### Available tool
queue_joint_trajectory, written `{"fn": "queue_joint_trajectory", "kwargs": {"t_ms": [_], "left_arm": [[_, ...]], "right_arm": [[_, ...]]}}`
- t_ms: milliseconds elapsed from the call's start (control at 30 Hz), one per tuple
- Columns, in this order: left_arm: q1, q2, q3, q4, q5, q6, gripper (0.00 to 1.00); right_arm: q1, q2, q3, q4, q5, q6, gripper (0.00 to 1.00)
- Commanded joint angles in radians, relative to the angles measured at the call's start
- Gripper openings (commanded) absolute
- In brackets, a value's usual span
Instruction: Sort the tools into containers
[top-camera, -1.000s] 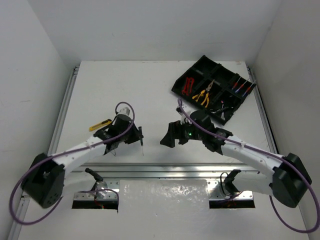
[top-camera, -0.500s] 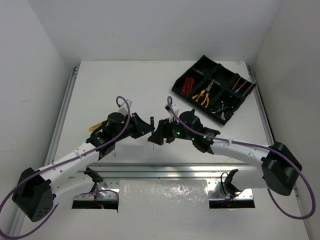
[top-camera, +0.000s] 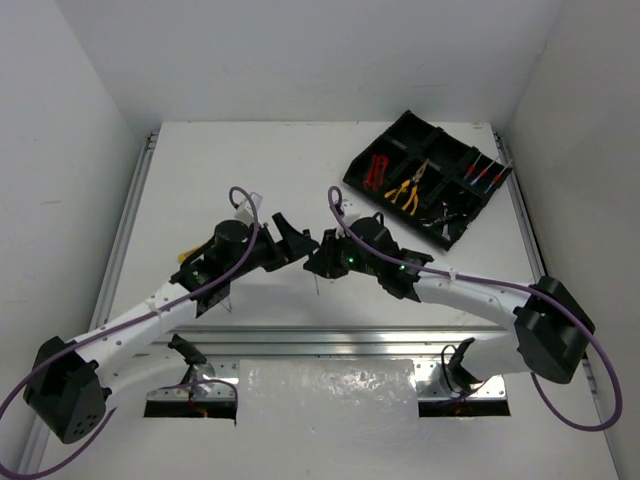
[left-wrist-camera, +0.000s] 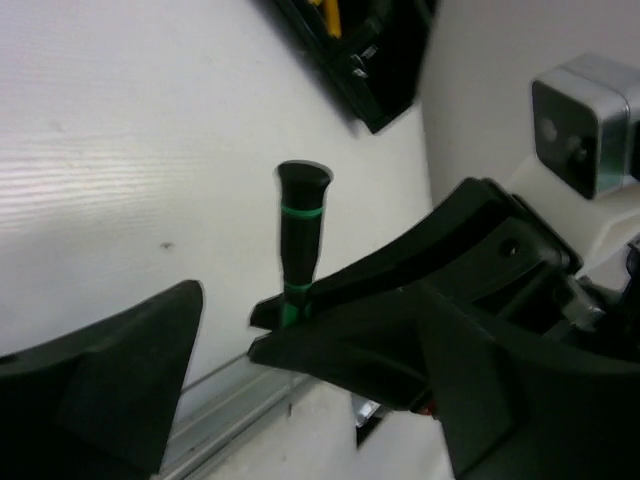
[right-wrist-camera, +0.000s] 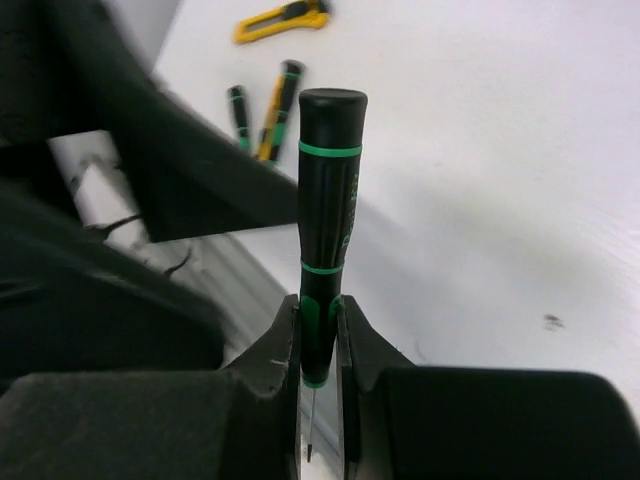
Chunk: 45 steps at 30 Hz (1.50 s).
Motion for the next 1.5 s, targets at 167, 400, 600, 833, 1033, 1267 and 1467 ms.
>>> {"fn": "queue_joint_trajectory", "kwargs": {"t_ms": [167,400,600,833,1033,1267,1467], "left_arm": [[-0.017,-0.027,0.403,-0.686,-0.549,0.138,1.0],[-0.017,-0.162,0.422,-0.824,-0.574,0.263,1.0],[-0.014,-0.219,0.367,-0.881,-0.684,0.312,1.0],[-0.017,-0.214,0.335,-0.85,-0.66,0.329,1.0],[-0.018,-0.225,0.324,-0.84,-0.646,0.329,1.0],[-0.021,-0.247,0.319,-0.837,-0.646,0.323,1.0],[-0.026,-0.256,0.313,-0.831,-0.644,0.319,1.0]], "right_arm": [[-0.397,0.091,0.284,-0.337,0.256,-0.063,0.0],[-0.68,0.497,0.753,-0.576,0.385,-0.167,0.0],[-0.777,0.865,1.226,-0.716,0.416,-0.294,0.0],[-0.846,0.994,1.448,-0.725,0.391,-0.316,0.0],[-0.898,1.018,1.454,-0.672,0.361,-0.374,0.0],[-0.914,1.039,1.446,-0.54,0.372,-0.504,0.0],[-0.923,1.079,1.461,-0.494,0.375,-0.589,0.0]]}}
